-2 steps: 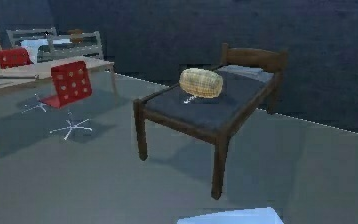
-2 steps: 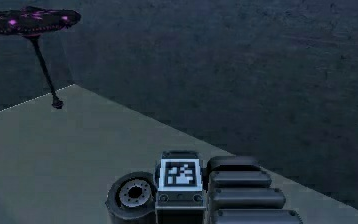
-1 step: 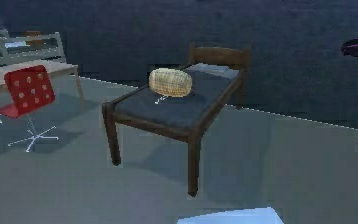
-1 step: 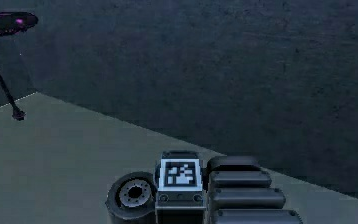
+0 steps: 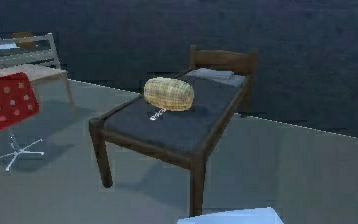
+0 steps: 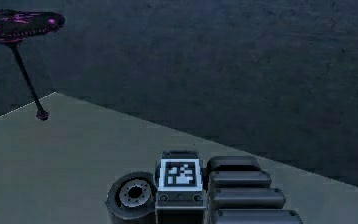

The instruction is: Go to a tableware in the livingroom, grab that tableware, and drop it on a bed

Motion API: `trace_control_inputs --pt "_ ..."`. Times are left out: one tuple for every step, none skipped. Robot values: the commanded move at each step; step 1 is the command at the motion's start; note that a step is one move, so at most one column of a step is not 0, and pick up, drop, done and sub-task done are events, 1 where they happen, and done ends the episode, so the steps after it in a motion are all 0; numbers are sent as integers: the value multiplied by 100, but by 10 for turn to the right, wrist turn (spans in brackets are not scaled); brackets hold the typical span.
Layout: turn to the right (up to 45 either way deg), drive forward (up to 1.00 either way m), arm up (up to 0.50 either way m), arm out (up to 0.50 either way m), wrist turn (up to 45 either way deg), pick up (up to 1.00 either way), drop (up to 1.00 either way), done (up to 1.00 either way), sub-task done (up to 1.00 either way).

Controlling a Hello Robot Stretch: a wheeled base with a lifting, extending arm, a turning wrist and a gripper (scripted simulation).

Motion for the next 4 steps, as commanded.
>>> trace_control_inputs --pt "-450 0 0 0 0 0 0 0 0" --pt "-330 0 0 0 0 0 0 0 0" --pt "0 100 0 0 0 0 0 0 0" --pt "0 100 0 0 0 0 0 0 0"
